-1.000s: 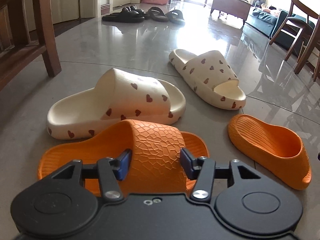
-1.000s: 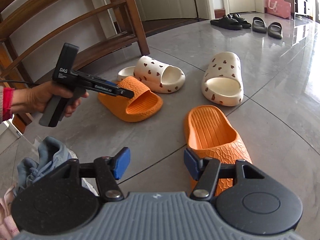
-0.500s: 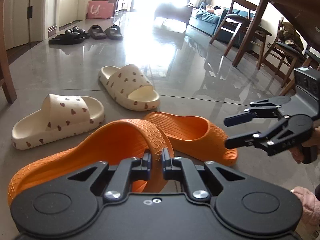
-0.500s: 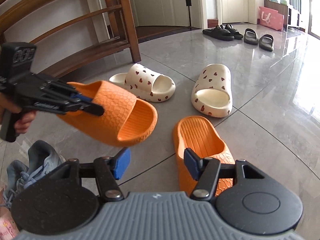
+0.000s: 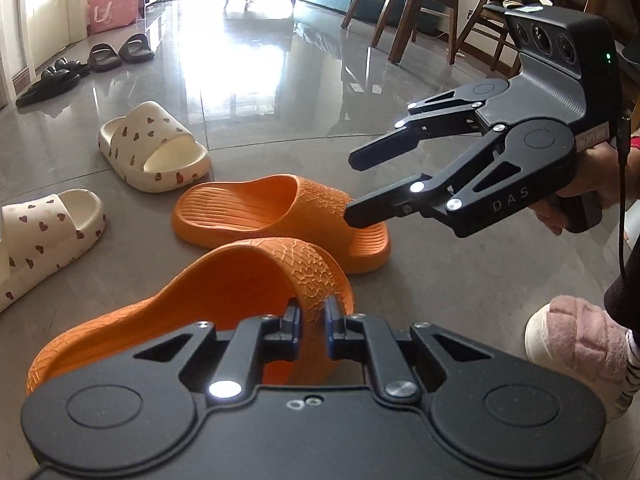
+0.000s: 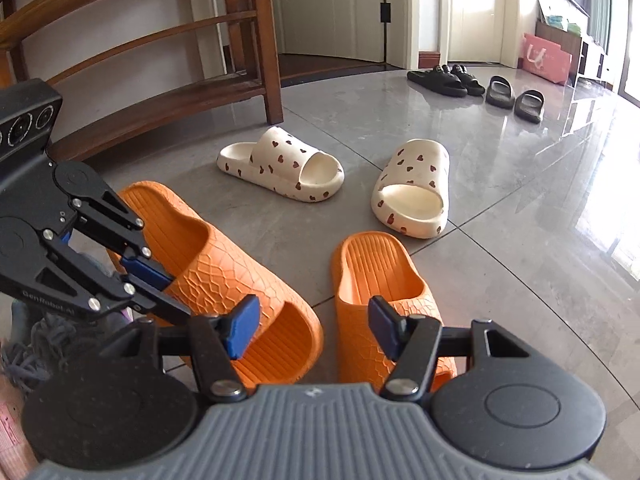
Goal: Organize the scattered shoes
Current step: 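Carry the orange slide with the left gripper beside the other orange slide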
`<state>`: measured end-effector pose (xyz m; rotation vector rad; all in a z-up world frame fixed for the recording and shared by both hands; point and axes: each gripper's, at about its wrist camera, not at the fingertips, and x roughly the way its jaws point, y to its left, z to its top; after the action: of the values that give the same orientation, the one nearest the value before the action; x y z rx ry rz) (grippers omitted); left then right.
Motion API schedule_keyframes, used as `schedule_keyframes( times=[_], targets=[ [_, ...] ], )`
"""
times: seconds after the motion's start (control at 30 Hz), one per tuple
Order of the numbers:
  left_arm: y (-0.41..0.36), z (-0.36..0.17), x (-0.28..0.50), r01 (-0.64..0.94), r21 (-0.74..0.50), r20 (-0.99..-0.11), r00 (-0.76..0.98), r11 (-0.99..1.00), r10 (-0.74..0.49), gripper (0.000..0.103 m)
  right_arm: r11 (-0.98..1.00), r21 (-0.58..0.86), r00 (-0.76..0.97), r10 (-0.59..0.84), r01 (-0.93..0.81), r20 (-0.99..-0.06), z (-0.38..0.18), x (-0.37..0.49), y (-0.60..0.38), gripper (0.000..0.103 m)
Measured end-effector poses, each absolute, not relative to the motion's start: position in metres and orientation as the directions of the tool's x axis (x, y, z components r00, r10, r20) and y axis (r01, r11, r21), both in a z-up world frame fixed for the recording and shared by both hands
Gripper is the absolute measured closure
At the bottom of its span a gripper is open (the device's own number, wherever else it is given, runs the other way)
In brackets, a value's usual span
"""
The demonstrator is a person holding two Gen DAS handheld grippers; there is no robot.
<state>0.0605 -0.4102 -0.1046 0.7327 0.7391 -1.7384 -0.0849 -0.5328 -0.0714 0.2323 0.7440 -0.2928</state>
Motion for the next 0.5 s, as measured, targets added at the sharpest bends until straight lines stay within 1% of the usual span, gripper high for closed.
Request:
schedule_keyframes(
  times=[0.13, 0.2, 0.27, 0.33, 0.37, 0.4, 0.43, 0.5],
  targets=[
    [-0.407, -0.105, 0.057, 0.953, -0.138, -0.786, -0.270, -0.269, -0.556, 0.093, 0.929, 0.095, 0.689, -0.193, 0.357, -0.698, -0.070, -0.083, -0.534, 0.039],
    [-0.409, -0.107, 0.058, 0.953, -0.123, -0.794, -0.262, -0.277, -0.549, 0.092, 0.927, 0.081, 0.674, -0.205, 0.366, -0.710, -0.071, -0.082, -0.535, 0.039],
    [-0.415, -0.112, 0.060, 0.946, -0.123, -0.814, -0.270, -0.302, -0.515, 0.090, 0.924, 0.079, 0.665, -0.208, 0.373, -0.717, -0.072, -0.082, -0.537, 0.039],
    [-0.418, -0.114, 0.057, 0.940, -0.088, -0.830, -0.252, -0.329, -0.498, 0.088, 0.919, 0.076, 0.653, -0.215, 0.386, -0.726, -0.073, -0.082, -0.538, 0.039],
    [-0.424, -0.117, 0.058, 0.935, -0.089, -0.848, -0.252, -0.343, -0.466, 0.085, 0.919, 0.074, 0.649, -0.215, 0.387, -0.730, -0.074, -0.082, -0.538, 0.039],
    [-0.426, -0.118, 0.056, 0.934, -0.061, -0.852, -0.232, -0.351, -0.469, 0.084, 0.919, 0.071, 0.646, -0.217, 0.389, -0.732, -0.074, -0.082, -0.538, 0.039],
    [-0.428, -0.119, 0.056, 0.937, -0.050, -0.856, -0.219, -0.347, -0.468, 0.086, 0.918, 0.065, 0.640, -0.220, 0.390, -0.736, -0.075, -0.082, -0.538, 0.039],
    [-0.430, -0.117, 0.057, 0.945, -0.026, -0.858, -0.189, -0.327, -0.478, 0.079, 0.918, 0.055, 0.629, -0.225, 0.394, -0.744, -0.076, -0.082, -0.538, 0.039]
  ],
)
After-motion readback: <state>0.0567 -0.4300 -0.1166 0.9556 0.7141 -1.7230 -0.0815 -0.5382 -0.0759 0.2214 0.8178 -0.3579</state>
